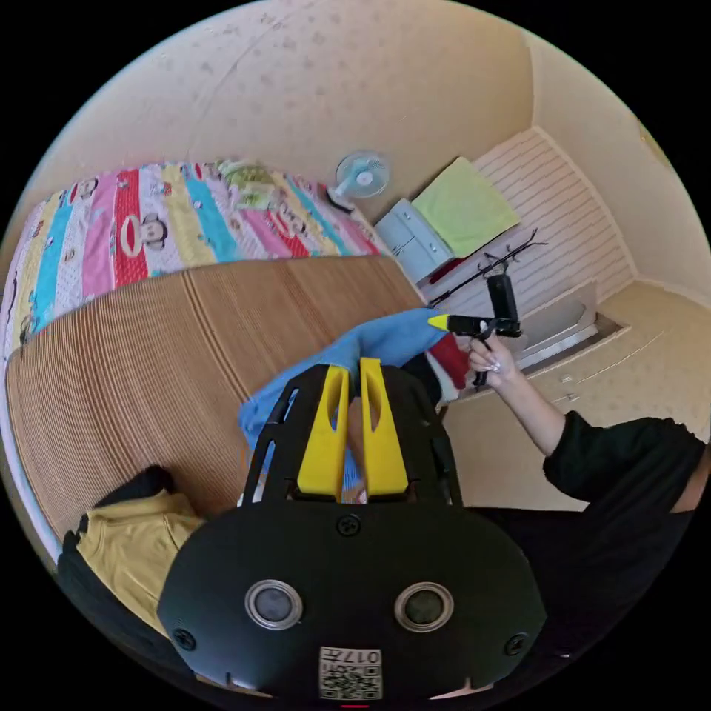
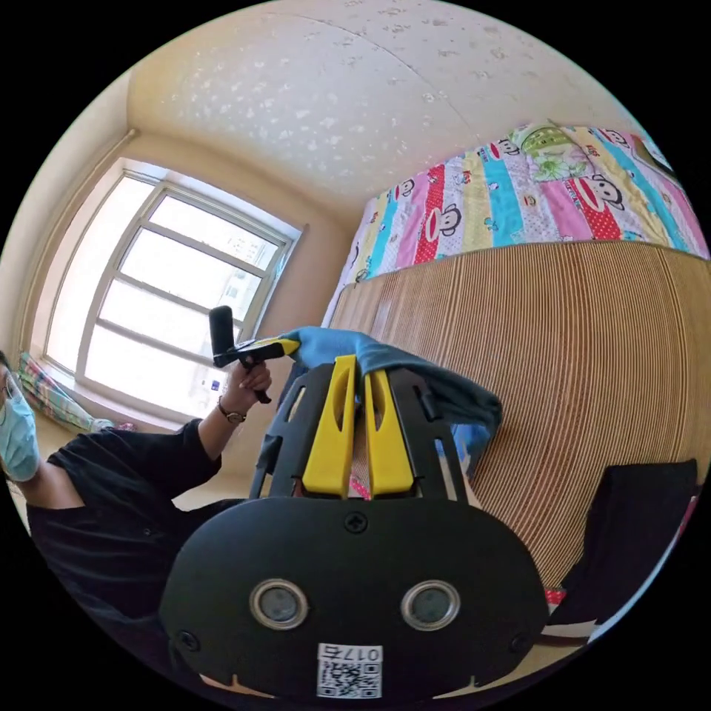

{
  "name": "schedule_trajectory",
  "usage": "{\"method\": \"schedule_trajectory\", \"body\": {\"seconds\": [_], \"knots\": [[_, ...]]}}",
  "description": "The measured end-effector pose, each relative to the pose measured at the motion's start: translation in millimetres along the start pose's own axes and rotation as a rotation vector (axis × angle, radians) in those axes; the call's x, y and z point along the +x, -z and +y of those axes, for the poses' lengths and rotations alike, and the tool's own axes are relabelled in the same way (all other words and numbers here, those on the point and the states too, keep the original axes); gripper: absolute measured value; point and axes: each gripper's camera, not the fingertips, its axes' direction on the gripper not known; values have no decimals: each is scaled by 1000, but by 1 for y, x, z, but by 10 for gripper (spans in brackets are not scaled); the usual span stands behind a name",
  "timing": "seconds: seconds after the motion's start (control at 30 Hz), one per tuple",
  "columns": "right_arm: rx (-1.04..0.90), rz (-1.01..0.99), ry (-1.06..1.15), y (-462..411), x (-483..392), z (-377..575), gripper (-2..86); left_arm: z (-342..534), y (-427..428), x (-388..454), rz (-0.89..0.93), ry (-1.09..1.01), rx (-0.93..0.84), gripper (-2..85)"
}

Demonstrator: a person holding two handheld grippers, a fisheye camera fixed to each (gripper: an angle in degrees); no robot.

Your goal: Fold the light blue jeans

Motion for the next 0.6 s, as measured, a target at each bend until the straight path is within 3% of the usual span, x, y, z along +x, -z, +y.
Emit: {"method": "schedule_trajectory", "body": {"seconds": [0.23,0.37,0.5,0.6], "knots": [[-297,-2,-456,-152,114,163,33,144,-159,-98,-15,387,-435,53],[-297,-103,-642,-166,151,222,60,172,-165,-136,59,541,-392,72],[-105,-132,-664,-142,175,195,128,150,-159,-177,103,592,-248,115],[-65,-155,-677,-147,196,163,162,126,-171,-217,152,644,-206,137]]}}
